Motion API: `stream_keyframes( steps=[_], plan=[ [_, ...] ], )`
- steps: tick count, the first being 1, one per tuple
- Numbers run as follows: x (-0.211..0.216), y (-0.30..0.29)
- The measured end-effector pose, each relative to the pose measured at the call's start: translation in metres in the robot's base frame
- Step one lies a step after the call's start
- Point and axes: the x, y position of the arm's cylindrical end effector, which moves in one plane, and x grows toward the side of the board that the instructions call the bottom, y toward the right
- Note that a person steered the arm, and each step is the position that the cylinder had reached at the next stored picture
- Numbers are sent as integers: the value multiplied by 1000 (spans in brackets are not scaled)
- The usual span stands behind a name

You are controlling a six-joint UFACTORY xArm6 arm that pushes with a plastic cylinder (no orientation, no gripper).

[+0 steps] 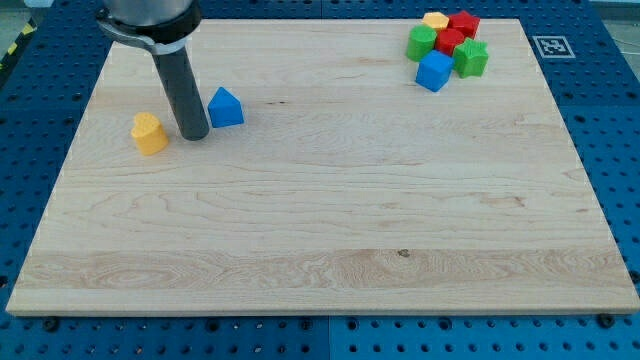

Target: Move the blue triangle towards the yellow heart

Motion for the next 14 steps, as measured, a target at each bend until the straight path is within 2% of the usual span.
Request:
stream_keyframes(
  steps=[1,2,3,6,7,8,9,11,12,13,14],
  plan=[
    [10,67],
    [17,107],
    [-30,98],
    [-23,25],
    [-38,63],
    [-48,61],
    [-48,11],
    [-50,1],
    [-81,0],
    [-76,-36],
    [-76,-36]
  ],
)
